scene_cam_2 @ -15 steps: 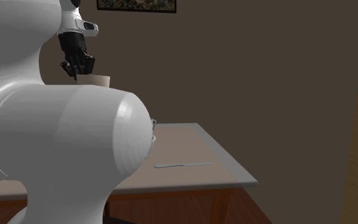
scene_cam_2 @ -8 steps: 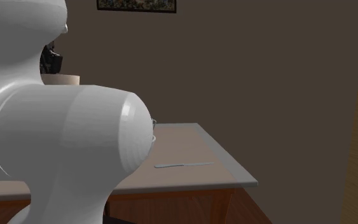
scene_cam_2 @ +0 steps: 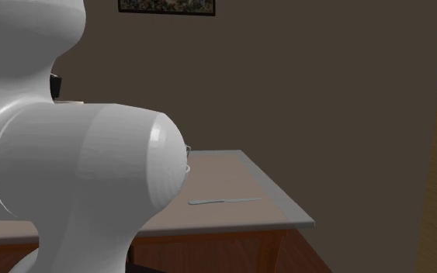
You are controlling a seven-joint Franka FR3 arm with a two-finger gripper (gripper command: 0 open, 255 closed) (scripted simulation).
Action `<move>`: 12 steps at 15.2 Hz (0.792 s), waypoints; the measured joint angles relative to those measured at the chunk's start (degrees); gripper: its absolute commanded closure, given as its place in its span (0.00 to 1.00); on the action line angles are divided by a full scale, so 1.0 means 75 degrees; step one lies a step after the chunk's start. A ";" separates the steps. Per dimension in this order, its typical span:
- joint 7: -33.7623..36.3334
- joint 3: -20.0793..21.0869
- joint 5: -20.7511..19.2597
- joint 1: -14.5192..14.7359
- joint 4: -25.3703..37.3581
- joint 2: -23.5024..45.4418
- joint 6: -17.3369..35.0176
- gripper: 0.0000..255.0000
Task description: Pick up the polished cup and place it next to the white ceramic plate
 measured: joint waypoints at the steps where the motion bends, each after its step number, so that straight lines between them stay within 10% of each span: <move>1: 0.0018 0.0015 -0.0006 0.0001 -0.0074 0.0019 0.0089 1.00; 12: 0.0220 0.0177 -0.0066 0.0022 -0.1068 0.0198 0.1221 1.00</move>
